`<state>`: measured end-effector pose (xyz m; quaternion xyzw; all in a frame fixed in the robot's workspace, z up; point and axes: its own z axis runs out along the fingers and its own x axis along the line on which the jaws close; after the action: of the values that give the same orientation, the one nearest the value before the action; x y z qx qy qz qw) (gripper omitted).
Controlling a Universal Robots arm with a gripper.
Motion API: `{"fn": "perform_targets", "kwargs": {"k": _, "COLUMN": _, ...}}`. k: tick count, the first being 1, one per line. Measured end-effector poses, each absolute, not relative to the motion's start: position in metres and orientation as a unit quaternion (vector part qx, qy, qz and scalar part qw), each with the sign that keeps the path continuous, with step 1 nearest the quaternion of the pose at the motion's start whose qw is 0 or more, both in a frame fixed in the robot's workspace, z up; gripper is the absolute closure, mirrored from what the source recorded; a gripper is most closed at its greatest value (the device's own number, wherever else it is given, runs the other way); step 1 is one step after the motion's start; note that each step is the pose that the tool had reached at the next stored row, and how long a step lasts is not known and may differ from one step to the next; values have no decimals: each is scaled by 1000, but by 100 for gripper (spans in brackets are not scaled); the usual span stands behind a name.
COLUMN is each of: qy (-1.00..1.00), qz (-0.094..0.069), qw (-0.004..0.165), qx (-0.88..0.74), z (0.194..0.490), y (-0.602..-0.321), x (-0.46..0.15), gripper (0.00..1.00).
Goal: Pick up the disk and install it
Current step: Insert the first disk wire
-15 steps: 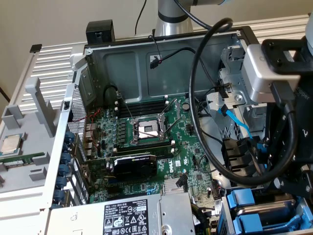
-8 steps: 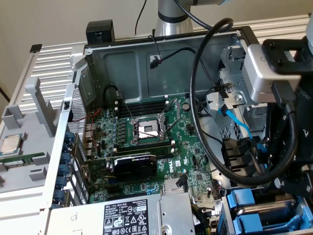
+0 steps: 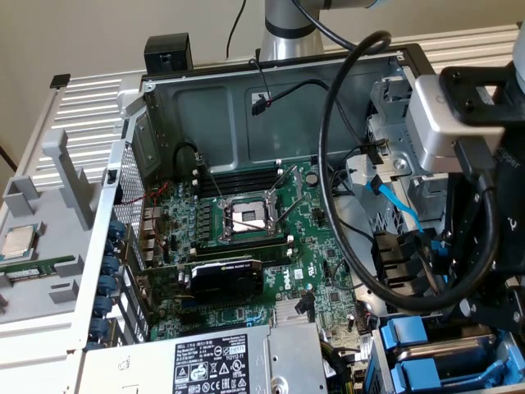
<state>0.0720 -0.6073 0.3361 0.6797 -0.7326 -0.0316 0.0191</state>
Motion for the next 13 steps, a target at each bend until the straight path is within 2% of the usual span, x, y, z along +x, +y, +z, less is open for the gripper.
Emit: {"fn": "perform_targets", "kwargs": {"k": 13, "qy": -733, "qz": -32, "qw": 19, "qx": 680, "z": 336, "y": -607, "x": 73, "gripper": 83}}
